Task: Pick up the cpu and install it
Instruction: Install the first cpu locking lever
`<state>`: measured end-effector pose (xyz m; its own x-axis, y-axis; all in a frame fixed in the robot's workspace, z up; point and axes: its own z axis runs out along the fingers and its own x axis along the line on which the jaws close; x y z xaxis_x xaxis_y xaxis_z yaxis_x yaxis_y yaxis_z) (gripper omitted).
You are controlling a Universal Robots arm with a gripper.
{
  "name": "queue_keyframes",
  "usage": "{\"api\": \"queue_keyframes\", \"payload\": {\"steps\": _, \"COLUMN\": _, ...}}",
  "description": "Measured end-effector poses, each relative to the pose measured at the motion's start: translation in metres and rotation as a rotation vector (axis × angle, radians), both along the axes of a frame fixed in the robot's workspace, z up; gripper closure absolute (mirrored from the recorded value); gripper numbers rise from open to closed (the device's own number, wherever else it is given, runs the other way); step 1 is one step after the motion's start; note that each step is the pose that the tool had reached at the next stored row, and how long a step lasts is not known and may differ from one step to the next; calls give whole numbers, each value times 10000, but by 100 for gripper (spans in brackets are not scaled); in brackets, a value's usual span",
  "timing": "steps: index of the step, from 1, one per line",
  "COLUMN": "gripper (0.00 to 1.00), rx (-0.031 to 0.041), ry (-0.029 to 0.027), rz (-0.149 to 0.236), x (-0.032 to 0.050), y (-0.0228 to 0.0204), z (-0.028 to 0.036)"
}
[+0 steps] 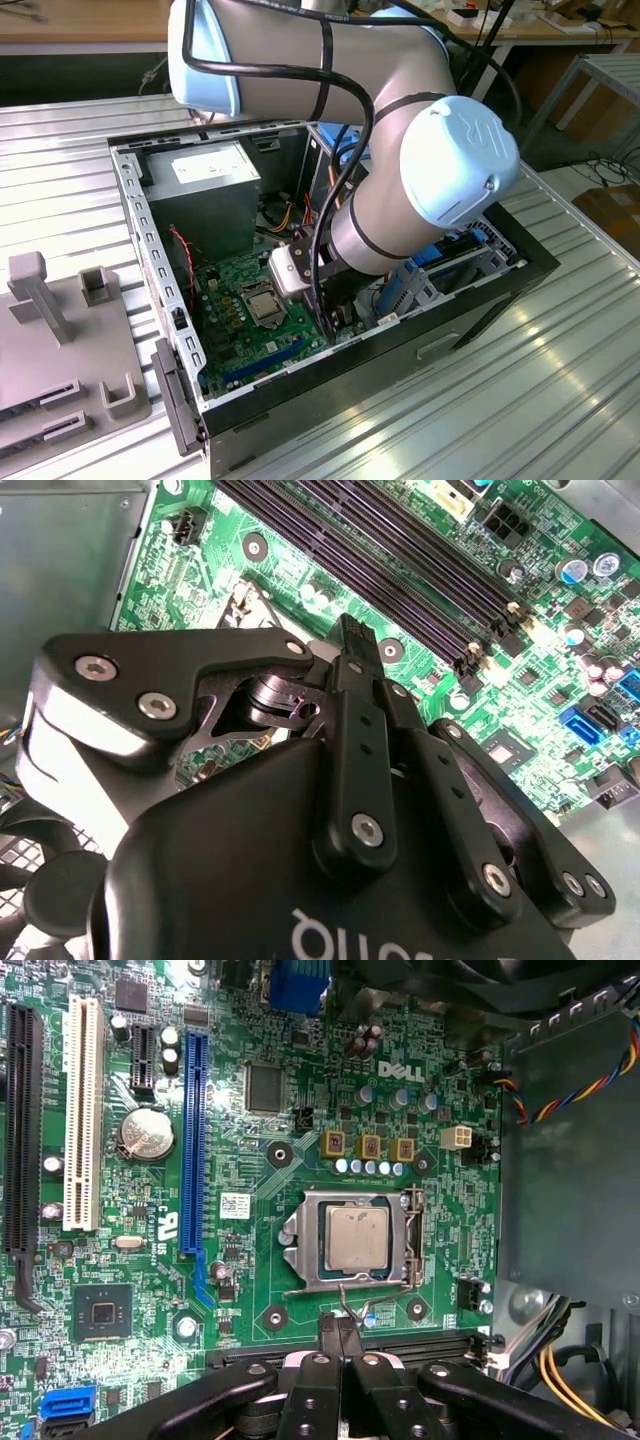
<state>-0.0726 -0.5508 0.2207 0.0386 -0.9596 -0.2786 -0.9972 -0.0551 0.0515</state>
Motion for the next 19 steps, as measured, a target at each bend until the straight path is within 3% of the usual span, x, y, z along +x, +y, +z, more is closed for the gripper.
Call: {"api": "queue_keyframes", "payload": {"steps": 19, "gripper": 89, "rx": 89, "ry": -1, "rz": 0, "x": 0, "y": 27, "z": 110}}
